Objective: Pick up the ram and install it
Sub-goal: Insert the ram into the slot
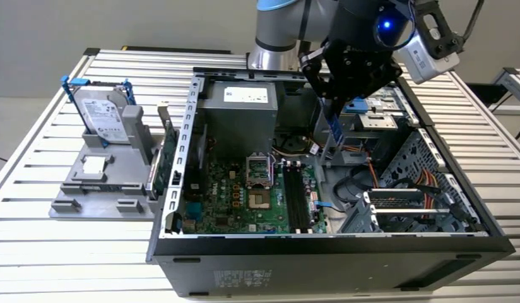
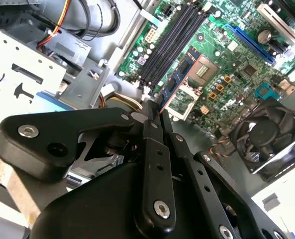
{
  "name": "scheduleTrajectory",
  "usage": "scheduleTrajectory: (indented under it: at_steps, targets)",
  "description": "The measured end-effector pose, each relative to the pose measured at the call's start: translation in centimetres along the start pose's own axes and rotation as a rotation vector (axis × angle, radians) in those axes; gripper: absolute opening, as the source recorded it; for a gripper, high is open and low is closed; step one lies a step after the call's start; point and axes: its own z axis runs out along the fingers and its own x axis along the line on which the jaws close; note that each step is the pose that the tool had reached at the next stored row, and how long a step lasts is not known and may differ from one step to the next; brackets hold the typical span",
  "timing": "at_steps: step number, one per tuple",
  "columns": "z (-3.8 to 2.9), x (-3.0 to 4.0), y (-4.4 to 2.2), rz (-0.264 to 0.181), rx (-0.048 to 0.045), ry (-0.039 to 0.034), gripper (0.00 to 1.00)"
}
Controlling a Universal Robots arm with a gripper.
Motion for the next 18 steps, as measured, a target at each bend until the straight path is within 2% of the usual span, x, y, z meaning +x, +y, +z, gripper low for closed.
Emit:
scheduleTrajectory:
  at_steps: [12, 18]
  targets:
    - [0.0, 0.0, 0.0, 0.069, -0.0006, -0.003, 0.0]
    - [0.26, 0.0, -0.01, 0.07, -0.0005, -0.0031, 0.0]
